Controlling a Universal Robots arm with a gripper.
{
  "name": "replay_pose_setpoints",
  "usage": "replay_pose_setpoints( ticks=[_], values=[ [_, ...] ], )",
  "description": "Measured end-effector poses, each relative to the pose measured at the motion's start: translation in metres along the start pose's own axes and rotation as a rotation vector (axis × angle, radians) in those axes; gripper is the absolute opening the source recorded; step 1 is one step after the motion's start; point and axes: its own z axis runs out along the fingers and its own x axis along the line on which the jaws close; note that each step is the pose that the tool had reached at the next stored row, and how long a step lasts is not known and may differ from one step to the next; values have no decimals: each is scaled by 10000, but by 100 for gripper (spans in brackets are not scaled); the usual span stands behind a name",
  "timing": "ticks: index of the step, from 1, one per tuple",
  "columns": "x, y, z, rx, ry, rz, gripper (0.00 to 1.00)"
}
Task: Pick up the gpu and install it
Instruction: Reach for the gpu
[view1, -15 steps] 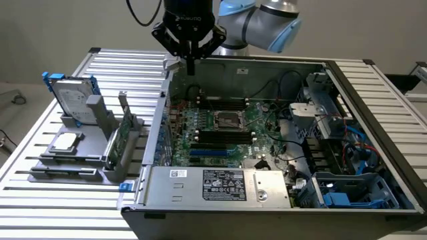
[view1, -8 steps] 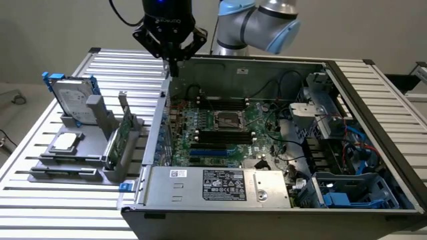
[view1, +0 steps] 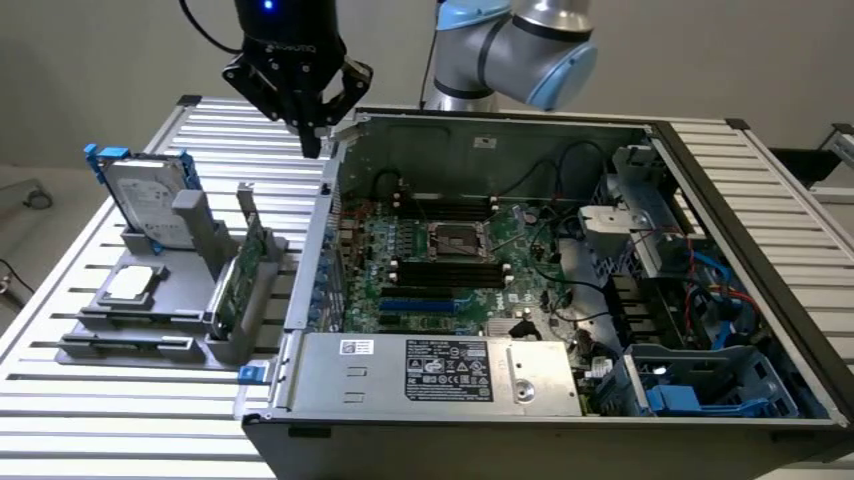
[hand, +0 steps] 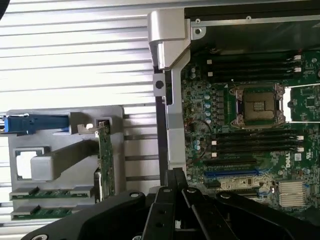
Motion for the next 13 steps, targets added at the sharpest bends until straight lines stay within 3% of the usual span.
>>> replay_pose_setpoints(
  ticks=[13],
  values=[
    [589, -48, 148, 54, 6, 0, 11]
  ],
)
